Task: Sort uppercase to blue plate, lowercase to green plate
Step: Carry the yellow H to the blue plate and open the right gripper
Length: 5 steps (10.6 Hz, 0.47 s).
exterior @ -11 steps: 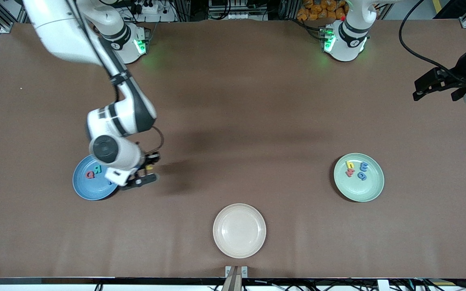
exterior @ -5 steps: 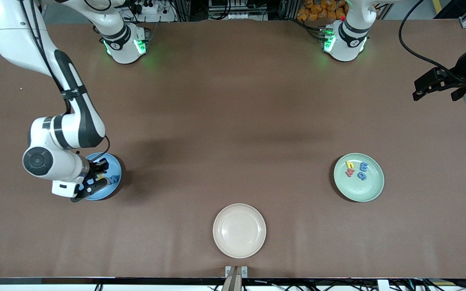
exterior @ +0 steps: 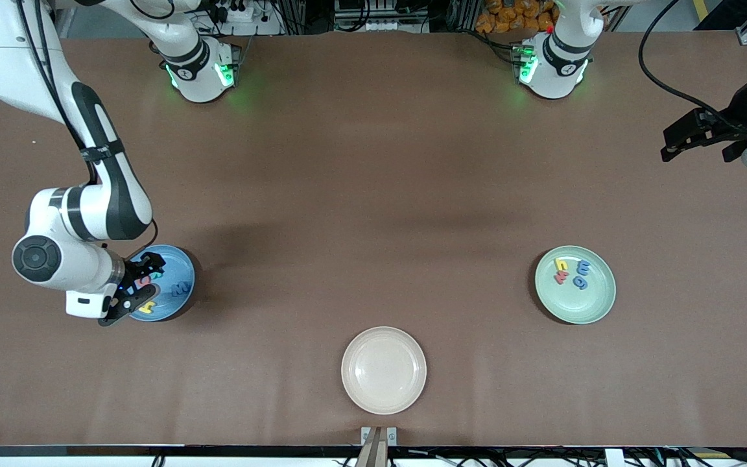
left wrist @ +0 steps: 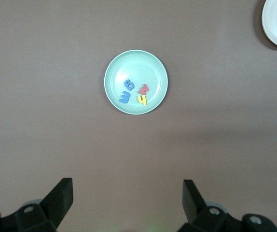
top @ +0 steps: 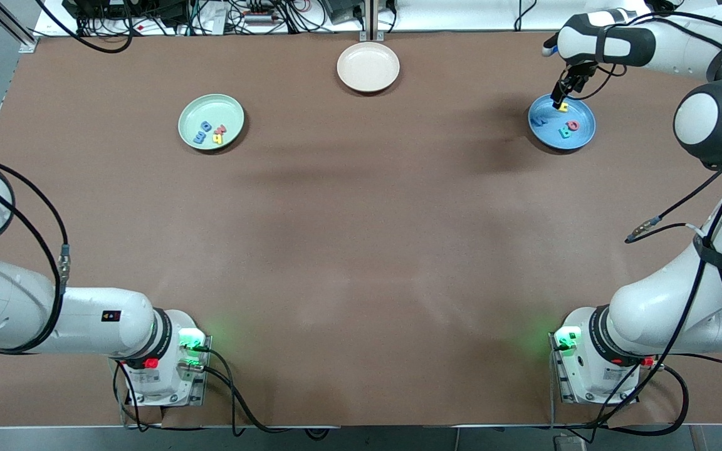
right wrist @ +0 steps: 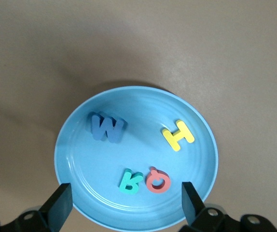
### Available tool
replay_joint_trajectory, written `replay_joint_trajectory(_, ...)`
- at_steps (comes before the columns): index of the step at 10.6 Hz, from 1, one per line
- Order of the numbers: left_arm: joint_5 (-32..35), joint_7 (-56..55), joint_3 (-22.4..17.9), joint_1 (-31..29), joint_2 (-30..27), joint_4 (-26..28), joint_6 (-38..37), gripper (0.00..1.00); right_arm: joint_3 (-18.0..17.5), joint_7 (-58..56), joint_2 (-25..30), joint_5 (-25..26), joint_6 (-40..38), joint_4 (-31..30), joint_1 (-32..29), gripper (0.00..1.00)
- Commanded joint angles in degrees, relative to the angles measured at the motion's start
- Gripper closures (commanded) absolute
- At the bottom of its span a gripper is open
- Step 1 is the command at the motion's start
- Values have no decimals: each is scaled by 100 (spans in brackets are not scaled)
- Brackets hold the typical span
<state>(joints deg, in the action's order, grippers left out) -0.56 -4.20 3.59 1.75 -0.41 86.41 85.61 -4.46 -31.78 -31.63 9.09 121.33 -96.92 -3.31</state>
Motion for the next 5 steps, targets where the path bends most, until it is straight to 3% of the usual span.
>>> replay_joint_trajectory(1,144,-54,27,1,-38,-10,-44,0,-46,215,585,-100,-48,-413,5,0)
replay_joint_trajectory(5,153,-10,-8,-8,-29,-19,-44,0,-46,1655,1639,-328,-92,-1168,85,0)
